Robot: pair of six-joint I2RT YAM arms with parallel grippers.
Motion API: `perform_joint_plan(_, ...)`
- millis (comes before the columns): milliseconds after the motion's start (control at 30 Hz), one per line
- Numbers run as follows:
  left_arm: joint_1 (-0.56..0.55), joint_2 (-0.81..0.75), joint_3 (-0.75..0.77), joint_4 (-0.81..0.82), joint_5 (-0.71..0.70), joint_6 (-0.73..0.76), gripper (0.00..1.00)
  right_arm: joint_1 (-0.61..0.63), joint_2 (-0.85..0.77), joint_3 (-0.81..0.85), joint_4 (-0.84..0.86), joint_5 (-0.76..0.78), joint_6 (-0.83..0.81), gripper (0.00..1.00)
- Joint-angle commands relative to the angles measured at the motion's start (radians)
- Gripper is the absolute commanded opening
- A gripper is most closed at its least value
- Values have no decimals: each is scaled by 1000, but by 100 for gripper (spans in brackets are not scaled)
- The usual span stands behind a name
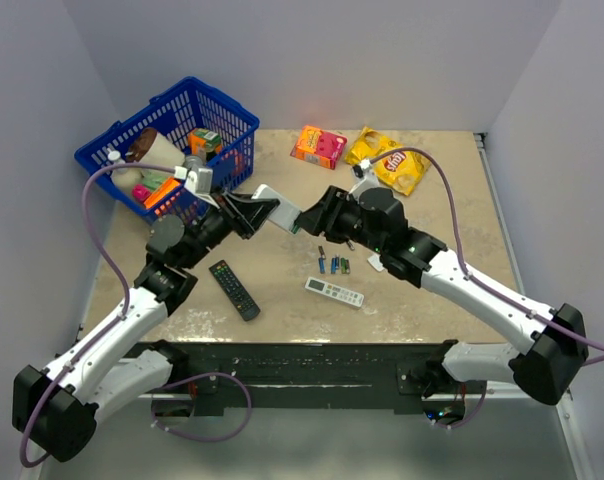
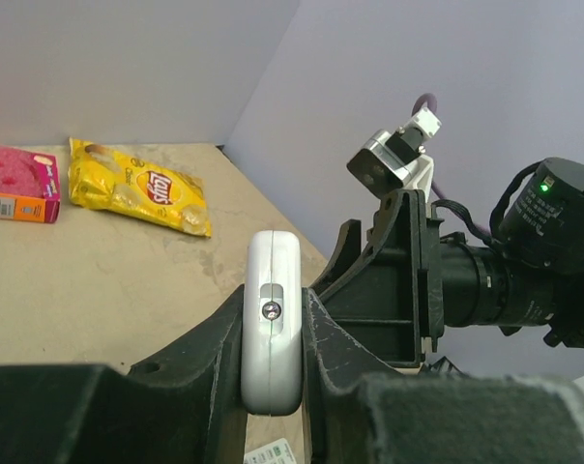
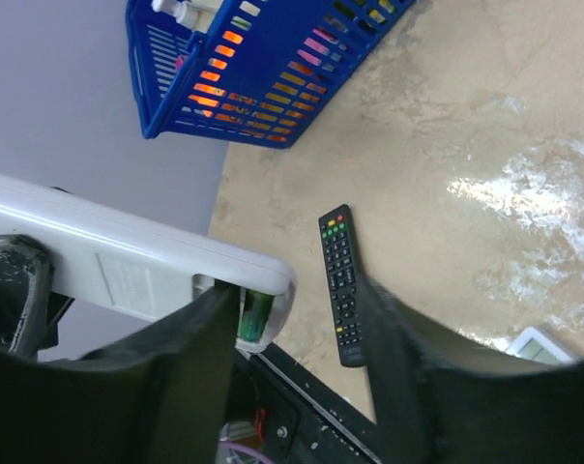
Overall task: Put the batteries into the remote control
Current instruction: Load the battery into the remote control, then pick up the battery from the center of the board.
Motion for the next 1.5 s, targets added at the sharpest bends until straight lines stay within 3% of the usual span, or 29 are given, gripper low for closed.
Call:
perform_joint_plan(0, -11, -7, 24, -44, -102, -46, 0, -3, -19, 50, -3, 13, -64, 70)
perform_joint_plan(100, -11, -6, 7, -96, -141, -75, 0, -5, -53, 88, -68, 48, -159, 79)
perform_joint_plan(333, 1, -7, -28, -144, -169, -98, 0, -37, -150, 106, -183, 131, -334, 85)
perform_joint_plan(567, 3, -13, -48, -118, -124, -98, 0, -63, -158, 109, -298, 147, -418, 84)
perform_joint_plan(867, 4, -36, -86, -188, -81, -66, 0, -107, -19, 114, -456, 154, -468, 81)
perform_joint_plan(1000, 4, -64, -138, -208, -70, -63, 0, -178, 28, 57, -482, 107, -464, 77)
perform_joint_plan(1233, 4, -53, -224, -118, -83, -131, 0, -196, 165, 80, -515, 59, -552, 56)
perform_joint_plan(1267, 4, -50, -230, -101, -92, -144, 0, -198, 192, 79, -510, 58, -558, 47)
perform_joint_plan(1467, 4, -33, -260, -24, -73, -177, 0, -196, 246, 36, -463, 18, -561, 36)
